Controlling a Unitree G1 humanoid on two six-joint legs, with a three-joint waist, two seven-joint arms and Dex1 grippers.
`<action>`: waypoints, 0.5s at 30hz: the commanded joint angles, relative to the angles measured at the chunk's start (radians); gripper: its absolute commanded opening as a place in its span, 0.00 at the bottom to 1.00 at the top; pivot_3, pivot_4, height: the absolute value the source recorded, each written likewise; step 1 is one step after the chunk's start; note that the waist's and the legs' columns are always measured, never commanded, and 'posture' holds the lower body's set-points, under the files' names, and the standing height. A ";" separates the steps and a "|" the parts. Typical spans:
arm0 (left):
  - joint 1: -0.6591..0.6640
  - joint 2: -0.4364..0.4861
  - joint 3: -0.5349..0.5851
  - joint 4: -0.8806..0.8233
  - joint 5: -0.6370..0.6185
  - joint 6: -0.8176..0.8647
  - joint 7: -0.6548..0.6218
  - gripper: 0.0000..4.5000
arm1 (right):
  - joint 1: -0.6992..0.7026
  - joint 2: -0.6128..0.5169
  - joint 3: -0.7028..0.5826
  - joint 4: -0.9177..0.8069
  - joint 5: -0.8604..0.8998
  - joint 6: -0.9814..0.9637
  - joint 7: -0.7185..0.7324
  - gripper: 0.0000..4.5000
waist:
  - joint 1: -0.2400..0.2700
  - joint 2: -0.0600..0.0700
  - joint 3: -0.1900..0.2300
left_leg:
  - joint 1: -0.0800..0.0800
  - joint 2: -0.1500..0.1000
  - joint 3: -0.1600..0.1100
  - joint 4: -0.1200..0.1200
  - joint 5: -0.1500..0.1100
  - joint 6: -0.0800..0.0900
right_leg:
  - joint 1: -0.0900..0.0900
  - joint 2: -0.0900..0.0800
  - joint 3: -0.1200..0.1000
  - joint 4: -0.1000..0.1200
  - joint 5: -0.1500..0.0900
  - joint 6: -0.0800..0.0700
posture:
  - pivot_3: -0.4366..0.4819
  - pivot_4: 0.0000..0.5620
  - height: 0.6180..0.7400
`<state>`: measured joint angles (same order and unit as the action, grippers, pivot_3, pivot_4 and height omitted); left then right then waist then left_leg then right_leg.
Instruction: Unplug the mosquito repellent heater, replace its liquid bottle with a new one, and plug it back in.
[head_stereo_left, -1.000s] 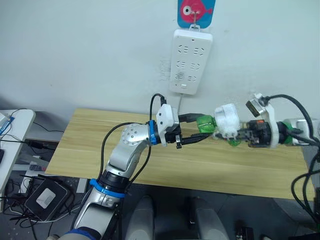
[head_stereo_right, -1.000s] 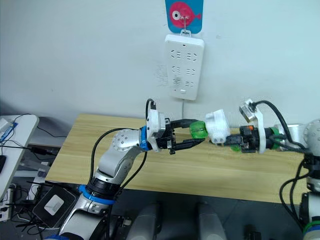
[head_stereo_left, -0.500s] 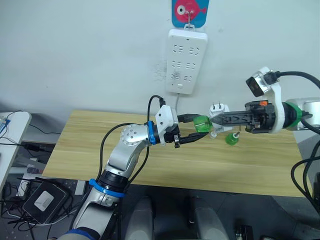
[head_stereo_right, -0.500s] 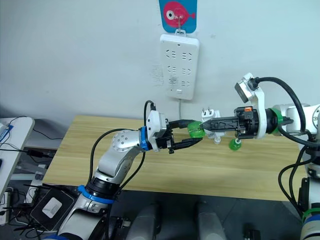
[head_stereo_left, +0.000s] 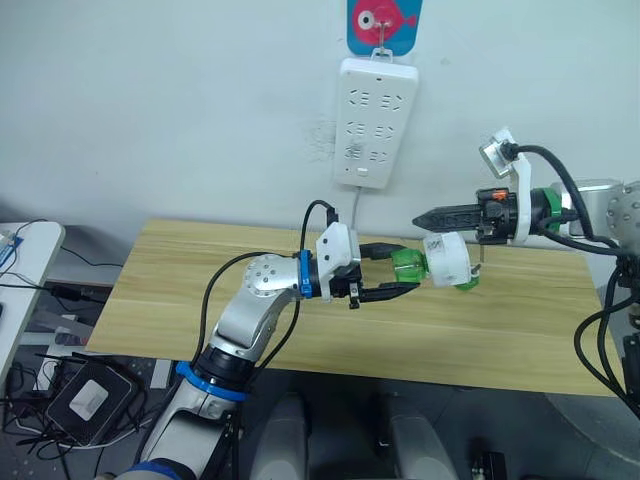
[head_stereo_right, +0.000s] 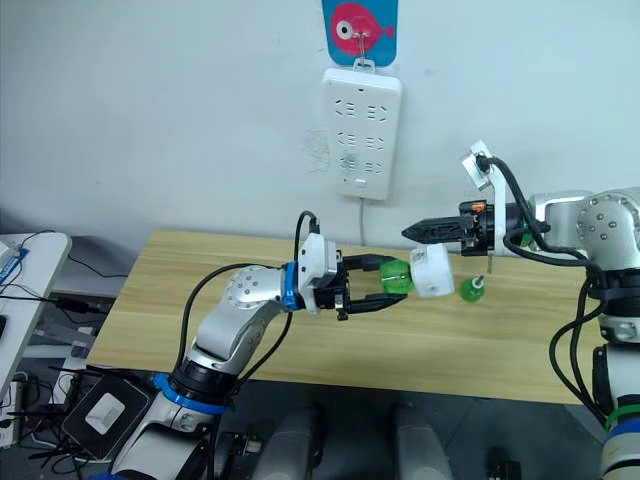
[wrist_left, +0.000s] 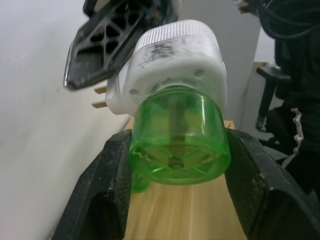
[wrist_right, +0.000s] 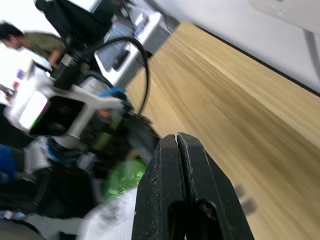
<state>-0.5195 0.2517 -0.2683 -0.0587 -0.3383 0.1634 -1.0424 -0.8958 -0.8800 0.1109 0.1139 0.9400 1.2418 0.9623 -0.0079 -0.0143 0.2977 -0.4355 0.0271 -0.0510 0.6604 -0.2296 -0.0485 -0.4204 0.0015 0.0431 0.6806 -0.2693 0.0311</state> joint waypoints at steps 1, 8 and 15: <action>0.002 -0.009 0.031 -0.089 -0.075 0.041 0.009 0.50 | 0.065 -0.038 0.033 -0.029 -0.069 -0.045 0.091 0.01 | 0.003 0.000 0.000 | 0.000 0.000 0.000 0.000 0.000 0.000 | 0.000 0.000 0.000 0.000 0.000 0.000 | 0.52 0.52 1.00; -0.015 -0.003 0.037 -0.067 -0.045 0.040 0.047 0.50 | 0.155 -0.094 0.002 -0.137 -0.038 0.024 0.184 0.01 | 0.004 0.000 0.000 | 0.000 0.000 0.000 0.000 0.000 0.000 | 0.000 -0.001 0.000 0.001 0.000 0.000 | 0.52 0.51 1.00; -0.031 -0.007 0.045 -0.015 -0.020 0.045 0.085 0.50 | 0.244 -0.131 -0.096 -0.291 0.105 0.179 0.205 0.01 | 0.005 0.000 0.000 | 0.000 0.000 0.000 0.000 0.000 0.000 | 0.001 -0.001 0.000 0.000 0.000 0.000 | 0.50 0.51 1.00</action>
<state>-0.5400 0.2448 -0.2667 -0.0980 -0.3795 0.1951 -1.0214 -0.6596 -1.0091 0.0512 -0.0926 0.9558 1.3827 1.1186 -0.0025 -0.0143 0.2977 -0.4353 0.0268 -0.0511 0.6608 -0.2296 -0.0485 -0.4199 0.0009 0.0431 0.6808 -0.2693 0.0311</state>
